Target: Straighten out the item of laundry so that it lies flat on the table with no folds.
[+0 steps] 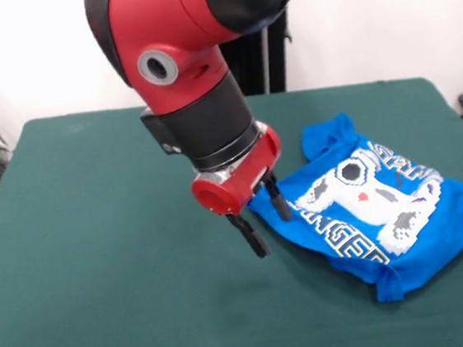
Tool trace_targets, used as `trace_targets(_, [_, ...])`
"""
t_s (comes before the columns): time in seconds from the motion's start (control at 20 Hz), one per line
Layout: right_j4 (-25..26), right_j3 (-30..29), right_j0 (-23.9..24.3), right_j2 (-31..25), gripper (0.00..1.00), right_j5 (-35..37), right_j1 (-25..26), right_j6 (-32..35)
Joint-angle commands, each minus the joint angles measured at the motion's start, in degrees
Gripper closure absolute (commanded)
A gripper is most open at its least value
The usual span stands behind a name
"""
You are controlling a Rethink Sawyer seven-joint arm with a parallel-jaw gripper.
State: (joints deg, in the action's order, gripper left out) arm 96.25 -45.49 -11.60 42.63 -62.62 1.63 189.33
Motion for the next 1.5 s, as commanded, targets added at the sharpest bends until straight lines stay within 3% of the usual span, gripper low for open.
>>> trace_targets(0.05, [-7.6, -6.8, -1.9, -6.8, 0.00, 2.8, -2.2, 13.2])
trace_targets(0.3, [-7.8, -7.2, -2.8, -5.9, 0.00, 3.3, -1.4, 13.4])
trace_targets(0.45, [-2.4, -5.7, -5.1, -2.0, 0.00, 1.3, 2.9, 17.5])
trace_targets(0.6, [-0.1, -6.0, -6.3, -0.5, 0.00, 0.0, 4.7, 18.8])
trace_targets(1.0, [-0.1, -6.4, -6.7, -0.4, 0.00, 2.7, 6.4, 14.7])
trace_targets(1.5, [-5.3, -8.7, -6.0, -0.3, 0.00, 12.4, 4.0, 4.5])
